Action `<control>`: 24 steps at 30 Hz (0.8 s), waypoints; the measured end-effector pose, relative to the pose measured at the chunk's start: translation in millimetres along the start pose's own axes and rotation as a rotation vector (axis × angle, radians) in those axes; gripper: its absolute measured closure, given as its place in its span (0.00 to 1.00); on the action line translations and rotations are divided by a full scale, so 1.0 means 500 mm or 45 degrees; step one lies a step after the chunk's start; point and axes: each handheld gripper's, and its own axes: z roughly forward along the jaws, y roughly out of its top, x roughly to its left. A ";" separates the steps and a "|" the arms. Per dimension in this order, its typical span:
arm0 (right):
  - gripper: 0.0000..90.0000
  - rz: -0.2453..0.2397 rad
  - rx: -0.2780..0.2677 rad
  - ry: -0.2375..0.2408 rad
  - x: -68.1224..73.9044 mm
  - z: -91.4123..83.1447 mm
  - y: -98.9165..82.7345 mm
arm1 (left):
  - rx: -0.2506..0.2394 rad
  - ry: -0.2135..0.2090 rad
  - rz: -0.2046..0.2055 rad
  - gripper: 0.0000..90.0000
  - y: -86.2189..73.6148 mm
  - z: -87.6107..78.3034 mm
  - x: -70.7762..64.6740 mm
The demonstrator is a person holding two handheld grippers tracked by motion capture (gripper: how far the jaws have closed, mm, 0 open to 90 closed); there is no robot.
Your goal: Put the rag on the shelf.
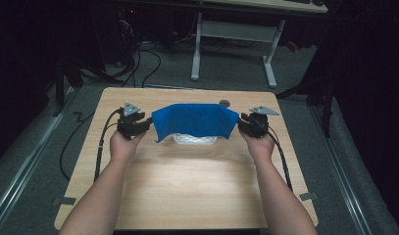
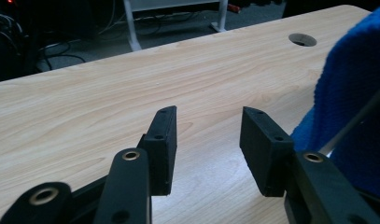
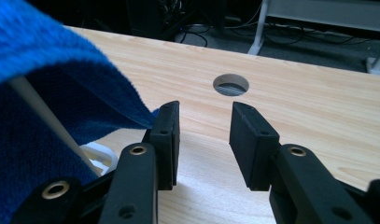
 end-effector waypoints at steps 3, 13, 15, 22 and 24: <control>0.70 0.003 -0.005 -0.006 -0.006 -0.008 0.002 | -0.003 0.008 -0.007 0.63 -0.003 -0.004 0.005; 0.68 -0.012 -0.022 0.004 -0.002 -0.037 -0.019 | -0.011 0.027 -0.005 0.61 -0.032 -0.033 0.002; 0.67 -0.028 -0.022 0.002 0.001 -0.045 -0.024 | -0.017 0.030 -0.011 0.61 -0.040 -0.042 0.002; 0.65 -0.035 -0.067 -0.012 0.003 -0.093 -0.041 | -0.022 0.028 -0.013 0.59 -0.067 -0.088 -0.014; 0.64 -0.047 -0.058 -0.025 0.005 -0.099 -0.042 | -0.024 0.026 -0.014 0.58 -0.072 -0.095 -0.018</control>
